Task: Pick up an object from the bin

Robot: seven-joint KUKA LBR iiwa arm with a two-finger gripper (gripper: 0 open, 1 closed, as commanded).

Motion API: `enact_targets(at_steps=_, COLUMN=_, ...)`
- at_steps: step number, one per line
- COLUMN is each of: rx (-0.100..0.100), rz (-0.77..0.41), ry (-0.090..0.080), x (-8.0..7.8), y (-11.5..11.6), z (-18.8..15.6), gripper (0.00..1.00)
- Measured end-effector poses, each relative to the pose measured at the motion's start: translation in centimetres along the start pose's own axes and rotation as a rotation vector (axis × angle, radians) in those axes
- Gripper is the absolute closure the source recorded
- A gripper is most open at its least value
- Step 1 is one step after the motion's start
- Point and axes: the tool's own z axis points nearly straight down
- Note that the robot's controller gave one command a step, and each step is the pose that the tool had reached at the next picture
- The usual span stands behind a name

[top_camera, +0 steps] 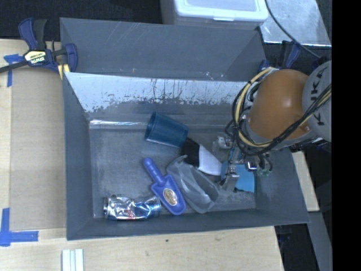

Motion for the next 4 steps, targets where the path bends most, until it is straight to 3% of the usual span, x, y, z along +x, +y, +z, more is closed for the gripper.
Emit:
enact_targets(at_steps=1, rx=0.002, rz=0.242, ry=-0.001, x=0.0, y=-0.7, z=4.3, gripper=0.0)
enact_targets(at_steps=2, rx=0.002, rz=0.269, ry=-0.001, x=0.4, y=-0.5, z=4.4, gripper=0.0)
enact_targets(at_steps=3, rx=0.002, rz=0.185, ry=0.002, x=2.7, y=0.4, z=-7.1, gripper=0.0)
enact_targets(at_steps=4, rx=0.001, rz=0.167, ry=-0.022, x=1.7, y=0.0, z=-7.4, gripper=0.0)
